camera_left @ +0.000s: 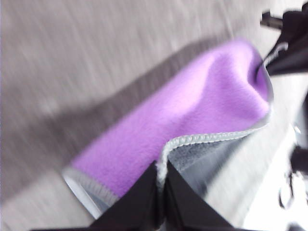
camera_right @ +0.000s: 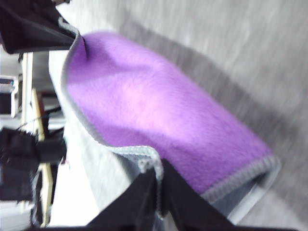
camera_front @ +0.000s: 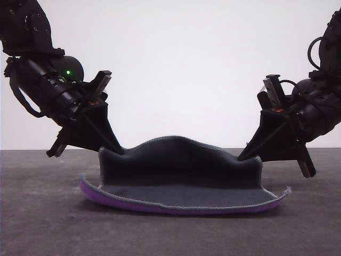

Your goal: Fold clothes

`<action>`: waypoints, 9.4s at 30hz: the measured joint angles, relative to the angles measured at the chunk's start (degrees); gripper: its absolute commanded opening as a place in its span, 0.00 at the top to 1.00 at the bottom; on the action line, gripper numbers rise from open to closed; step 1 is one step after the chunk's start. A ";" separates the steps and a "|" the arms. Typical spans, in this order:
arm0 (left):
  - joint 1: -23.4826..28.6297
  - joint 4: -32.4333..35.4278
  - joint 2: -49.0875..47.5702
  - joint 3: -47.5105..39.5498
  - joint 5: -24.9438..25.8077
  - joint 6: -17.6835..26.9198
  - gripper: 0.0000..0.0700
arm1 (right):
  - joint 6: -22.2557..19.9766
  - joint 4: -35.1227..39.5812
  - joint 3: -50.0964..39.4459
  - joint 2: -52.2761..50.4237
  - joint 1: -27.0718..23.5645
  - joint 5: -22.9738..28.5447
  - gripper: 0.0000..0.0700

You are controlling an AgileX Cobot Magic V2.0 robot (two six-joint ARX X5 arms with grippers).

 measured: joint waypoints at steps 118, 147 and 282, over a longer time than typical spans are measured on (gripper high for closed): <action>13.30 -14.53 -19.21 0.11 -2.74 0.97 0.38 | 44.94 49.01 -16.01 -14.25 26.13 18.14 1.00; 13.30 -14.53 -19.21 0.11 -2.74 0.95 0.38 | 46.23 48.48 -10.27 -8.72 30.10 16.73 0.40; 13.67 23.70 -107.65 -68.83 -41.21 -10.57 0.98 | 4.61 -4.22 -10.29 -55.41 -2.95 49.76 0.98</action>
